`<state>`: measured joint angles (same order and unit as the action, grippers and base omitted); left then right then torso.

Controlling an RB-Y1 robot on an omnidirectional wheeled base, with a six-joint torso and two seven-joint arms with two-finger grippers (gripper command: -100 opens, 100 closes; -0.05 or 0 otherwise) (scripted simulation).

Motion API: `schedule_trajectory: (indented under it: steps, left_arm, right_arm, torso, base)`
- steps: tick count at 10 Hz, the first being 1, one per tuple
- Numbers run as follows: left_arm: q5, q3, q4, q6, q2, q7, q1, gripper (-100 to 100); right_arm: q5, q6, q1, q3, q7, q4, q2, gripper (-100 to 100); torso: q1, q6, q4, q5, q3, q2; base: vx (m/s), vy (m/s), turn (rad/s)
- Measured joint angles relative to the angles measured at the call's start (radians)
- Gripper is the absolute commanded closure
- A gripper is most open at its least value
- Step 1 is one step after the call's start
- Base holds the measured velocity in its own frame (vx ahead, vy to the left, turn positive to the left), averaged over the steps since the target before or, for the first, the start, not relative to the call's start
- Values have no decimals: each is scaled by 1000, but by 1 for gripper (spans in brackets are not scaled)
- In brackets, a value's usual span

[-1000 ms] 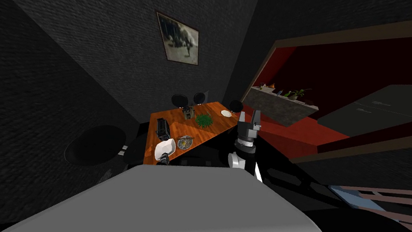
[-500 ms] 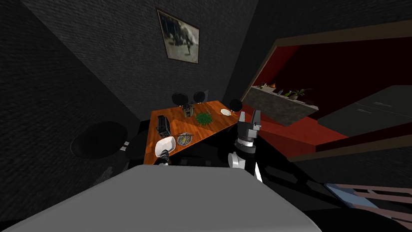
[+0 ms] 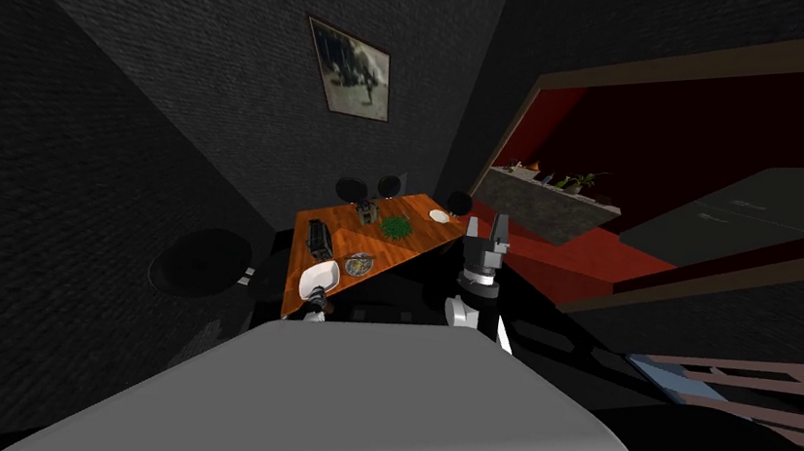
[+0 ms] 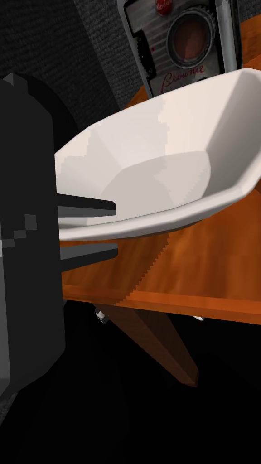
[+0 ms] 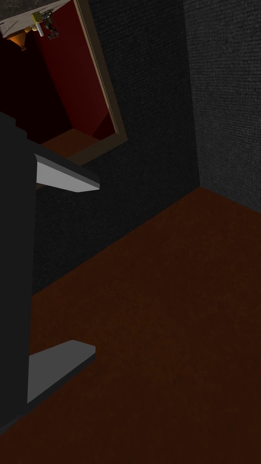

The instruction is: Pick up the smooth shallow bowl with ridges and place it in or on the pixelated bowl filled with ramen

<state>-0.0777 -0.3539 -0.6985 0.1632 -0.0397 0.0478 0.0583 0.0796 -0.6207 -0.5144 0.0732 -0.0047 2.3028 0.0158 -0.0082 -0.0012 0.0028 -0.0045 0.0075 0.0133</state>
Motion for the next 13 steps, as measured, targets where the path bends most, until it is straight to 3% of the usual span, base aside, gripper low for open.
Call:
schedule_trajectory:
  steps: [3, 4, 6, 7, 10, 11, 12, 13]
  left_arm:
    - [-12, 5, 26, 10, -46, 10, -33, 100]
    - [-16, -4, -12, -12, -57, 4, -44, 100]
    - [-29, -5, -21, -26, -80, 2, -77, 100]
    - [-37, -8, 0, -26, -94, -1, -109, 100]
    - [-39, -21, -65, -61, -77, -15, -105, 100]
    - [-48, -19, -55, -65, -87, -15, -128, 100]
    - [-52, -26, -94, -89, -82, -20, -132, 100]
    - [-63, -25, -76, -96, -94, -19, -162, 100]
  right_arm:
    - [0, 0, 0, 0, 0, 0, 0, 0]
    - [0, 0, 0, 0, 0, 0, 0, 0]
    - [0, 0, 0, 0, 0, 0, 0, 0]
    - [0, 0, 0, 0, 0, 0, 0, 0]
    - [0, 0, 0, 0, 0, 0, 0, 0]
    - [0, 0, 0, 0, 0, 0, 0, 0]
    - [0, 0, 0, 0, 0, 0, 0, 0]
    - [0, 0, 0, 0, 0, 0, 0, 0]
  torso:
    - [-1, 1, 1, -1, -1, -2]
    - [-6, 2, 2, -2, 2, 1]
    - [-6, 2, 3, -2, 3, 2]
    - [-7, 2, 3, -2, 3, 2]
    - [1, 2, 3, -1, -1, -6]
    - [-1, 2, 3, -1, 0, -4]
    - [-4, 1, 4, -1, 3, 1]
    - [-5, 2, 5, -2, 4, 2]
  base:
    - [-126, -109, 36]
    - [-199, -148, 56]
    - [-162, -151, 53]
    - [-105, -102, 13]
    - [-45, -49, 25]
    - [-150, -115, 59]
    - [-154, -136, 65]
    - [-133, -142, 48]
